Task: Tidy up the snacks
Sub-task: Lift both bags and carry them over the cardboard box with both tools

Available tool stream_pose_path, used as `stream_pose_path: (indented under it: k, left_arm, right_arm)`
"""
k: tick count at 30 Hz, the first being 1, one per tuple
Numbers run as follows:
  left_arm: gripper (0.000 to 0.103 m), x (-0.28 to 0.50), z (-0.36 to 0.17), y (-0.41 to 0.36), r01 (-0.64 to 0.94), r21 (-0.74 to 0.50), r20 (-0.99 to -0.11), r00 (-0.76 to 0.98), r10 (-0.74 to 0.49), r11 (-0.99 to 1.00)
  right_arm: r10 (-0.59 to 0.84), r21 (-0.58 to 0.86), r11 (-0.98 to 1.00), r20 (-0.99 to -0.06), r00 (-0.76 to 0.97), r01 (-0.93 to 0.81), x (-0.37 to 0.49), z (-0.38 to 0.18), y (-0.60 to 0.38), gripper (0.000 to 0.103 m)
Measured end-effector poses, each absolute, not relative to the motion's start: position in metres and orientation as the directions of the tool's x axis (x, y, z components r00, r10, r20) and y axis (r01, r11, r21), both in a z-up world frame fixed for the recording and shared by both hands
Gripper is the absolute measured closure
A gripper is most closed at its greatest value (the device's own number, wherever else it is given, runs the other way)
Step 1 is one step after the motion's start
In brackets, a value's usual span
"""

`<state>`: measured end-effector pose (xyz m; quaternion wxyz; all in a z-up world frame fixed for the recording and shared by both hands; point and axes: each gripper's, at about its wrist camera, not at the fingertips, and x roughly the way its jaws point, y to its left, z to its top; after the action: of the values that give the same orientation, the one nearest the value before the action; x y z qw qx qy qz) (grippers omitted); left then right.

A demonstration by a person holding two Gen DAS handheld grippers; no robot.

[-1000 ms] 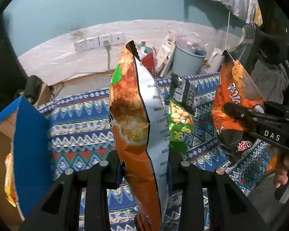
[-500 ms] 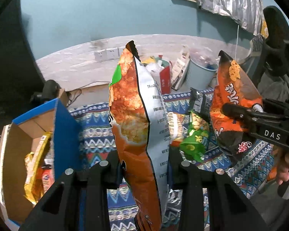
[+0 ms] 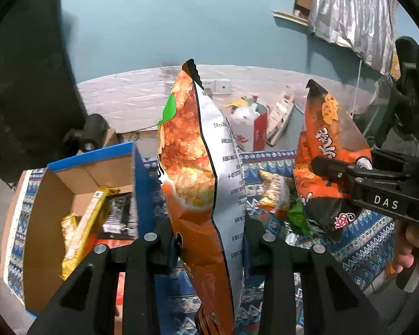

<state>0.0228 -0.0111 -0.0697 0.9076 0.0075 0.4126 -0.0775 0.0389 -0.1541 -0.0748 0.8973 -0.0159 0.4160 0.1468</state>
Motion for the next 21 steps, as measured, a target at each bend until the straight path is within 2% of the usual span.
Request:
stream_pose_path:
  k: [21]
  left_arm:
    - [0.068, 0.004, -0.067, 0.085, -0.006, -0.116, -0.734, 0.674, -0.082, 0.993]
  right_arm:
    - [0.367, 0.118, 0.896, -0.74, 0.564, -0.428, 0.053, -0.062, -0.045, 0.053]
